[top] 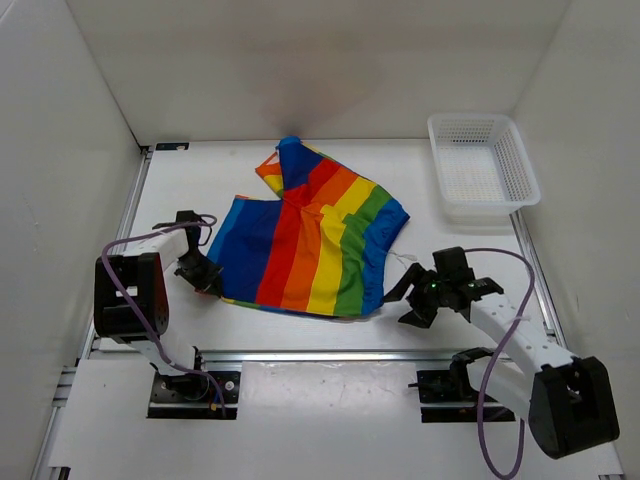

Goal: Fold and stack the shorts
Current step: Flatten the shorts out

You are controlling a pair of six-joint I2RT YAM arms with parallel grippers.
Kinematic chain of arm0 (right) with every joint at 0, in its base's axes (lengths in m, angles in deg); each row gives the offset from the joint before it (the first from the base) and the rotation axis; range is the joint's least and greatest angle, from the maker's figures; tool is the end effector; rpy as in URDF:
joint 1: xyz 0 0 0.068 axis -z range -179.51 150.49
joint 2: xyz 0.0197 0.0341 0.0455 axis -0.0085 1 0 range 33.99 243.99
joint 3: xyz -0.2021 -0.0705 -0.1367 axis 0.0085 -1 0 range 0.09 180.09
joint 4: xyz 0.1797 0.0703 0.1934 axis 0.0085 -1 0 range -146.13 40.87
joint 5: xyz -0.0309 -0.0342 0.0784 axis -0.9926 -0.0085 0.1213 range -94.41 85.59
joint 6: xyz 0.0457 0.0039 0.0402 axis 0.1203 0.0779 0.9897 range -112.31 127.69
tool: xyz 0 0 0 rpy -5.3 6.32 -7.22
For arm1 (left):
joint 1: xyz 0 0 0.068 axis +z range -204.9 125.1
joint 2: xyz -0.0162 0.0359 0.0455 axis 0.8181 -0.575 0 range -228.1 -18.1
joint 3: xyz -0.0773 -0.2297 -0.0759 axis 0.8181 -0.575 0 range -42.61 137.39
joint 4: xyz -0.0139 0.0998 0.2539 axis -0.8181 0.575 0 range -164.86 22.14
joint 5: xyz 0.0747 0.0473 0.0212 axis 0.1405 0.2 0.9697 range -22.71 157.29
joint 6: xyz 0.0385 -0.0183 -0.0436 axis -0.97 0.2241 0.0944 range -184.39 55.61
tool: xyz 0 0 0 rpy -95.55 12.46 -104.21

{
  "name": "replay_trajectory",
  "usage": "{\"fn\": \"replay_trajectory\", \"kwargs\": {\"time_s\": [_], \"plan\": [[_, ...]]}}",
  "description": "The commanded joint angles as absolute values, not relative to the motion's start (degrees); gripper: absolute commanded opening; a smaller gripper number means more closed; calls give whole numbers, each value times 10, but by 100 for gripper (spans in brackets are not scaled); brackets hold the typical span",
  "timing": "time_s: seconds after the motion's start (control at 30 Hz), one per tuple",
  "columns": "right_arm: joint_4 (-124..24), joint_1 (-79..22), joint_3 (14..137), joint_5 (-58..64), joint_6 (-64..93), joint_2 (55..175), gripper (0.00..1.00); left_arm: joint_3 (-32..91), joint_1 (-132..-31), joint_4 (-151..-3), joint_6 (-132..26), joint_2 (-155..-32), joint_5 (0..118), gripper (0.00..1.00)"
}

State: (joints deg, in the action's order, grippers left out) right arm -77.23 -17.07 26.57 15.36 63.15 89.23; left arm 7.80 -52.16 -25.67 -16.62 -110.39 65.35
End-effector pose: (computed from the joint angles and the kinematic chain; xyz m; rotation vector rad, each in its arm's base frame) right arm 0.1851 0.0747 0.1451 0.7575 2.6441 0.8710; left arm 0.2592 0.0108 0.1110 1.3279 -2.8135 0.0374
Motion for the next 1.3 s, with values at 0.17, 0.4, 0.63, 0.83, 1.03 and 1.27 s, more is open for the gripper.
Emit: {"fn": "replay_trajectory", "kwargs": {"time_s": [0.17, 0.4, 0.63, 0.83, 1.03, 1.27], "plan": [[-635, -250, 272, 141, 677, 999, 67, 98, -519, -276, -181, -1090, 664, 10], [-693, -255, 410, 37, 616, 1112, 0, 123, -519, -270, -186, -1084, 654, 10], [-859, -255, 504, -19, 537, 1078, 0, 148, -519, -243, -191, -1065, 664, 10], [-932, -255, 440, -25, 525, 951, 1, 121, -519, -238, -191, -1008, 651, 10], [-803, -255, 425, 33, 495, 1001, 74, 127, -519, -232, -197, -1008, 657, 10], [-715, -255, 458, 74, 452, 1161, 73, 132, -519, -232, -203, -1013, 662, 10]]}}
